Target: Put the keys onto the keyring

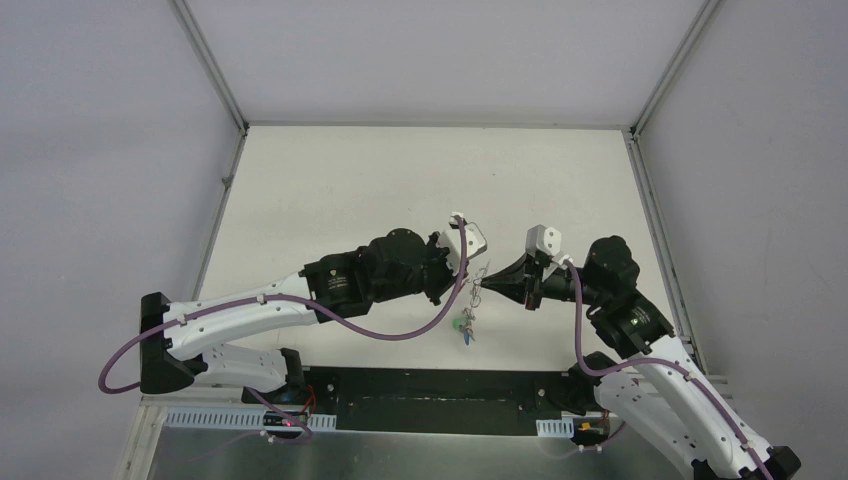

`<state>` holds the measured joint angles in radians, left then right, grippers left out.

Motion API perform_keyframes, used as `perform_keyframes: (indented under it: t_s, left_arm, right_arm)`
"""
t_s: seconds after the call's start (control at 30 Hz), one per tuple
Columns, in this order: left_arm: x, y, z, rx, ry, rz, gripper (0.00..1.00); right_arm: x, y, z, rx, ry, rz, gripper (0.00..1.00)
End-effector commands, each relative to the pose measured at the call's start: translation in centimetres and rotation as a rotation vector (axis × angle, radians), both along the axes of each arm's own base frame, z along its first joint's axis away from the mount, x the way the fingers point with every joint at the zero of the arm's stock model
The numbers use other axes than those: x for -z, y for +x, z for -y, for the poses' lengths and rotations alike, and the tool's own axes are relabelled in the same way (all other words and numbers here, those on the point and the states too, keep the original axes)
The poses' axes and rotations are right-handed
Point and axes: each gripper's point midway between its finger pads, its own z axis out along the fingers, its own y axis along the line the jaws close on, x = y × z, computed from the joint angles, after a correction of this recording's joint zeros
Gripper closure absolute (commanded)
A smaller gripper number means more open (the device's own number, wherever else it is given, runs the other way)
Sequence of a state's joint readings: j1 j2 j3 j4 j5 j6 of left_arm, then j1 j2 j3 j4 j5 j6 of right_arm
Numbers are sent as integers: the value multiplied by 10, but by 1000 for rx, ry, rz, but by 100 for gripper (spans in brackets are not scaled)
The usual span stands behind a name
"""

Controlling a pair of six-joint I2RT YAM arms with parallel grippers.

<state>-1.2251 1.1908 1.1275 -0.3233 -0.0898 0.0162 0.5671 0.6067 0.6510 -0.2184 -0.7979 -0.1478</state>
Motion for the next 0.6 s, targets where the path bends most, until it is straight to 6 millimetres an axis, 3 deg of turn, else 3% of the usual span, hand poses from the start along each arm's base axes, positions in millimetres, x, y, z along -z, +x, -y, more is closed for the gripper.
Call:
perform_keyframes:
  t_s: [0.0, 0.37, 0.57]
  left_arm:
    - [-9, 4, -6, -41, -30, 22, 100]
    - [-5, -1, -10, -29, -31, 8, 100]
    - [6, -2, -23, -46, -9, 7, 100]
  right_arm:
    - [-35, -5, -3, -33, 89, 97, 100]
    - [-34, -3, -3, -21, 100, 89, 100]
    - [-29, -11, -5, -80, 93, 106, 100]
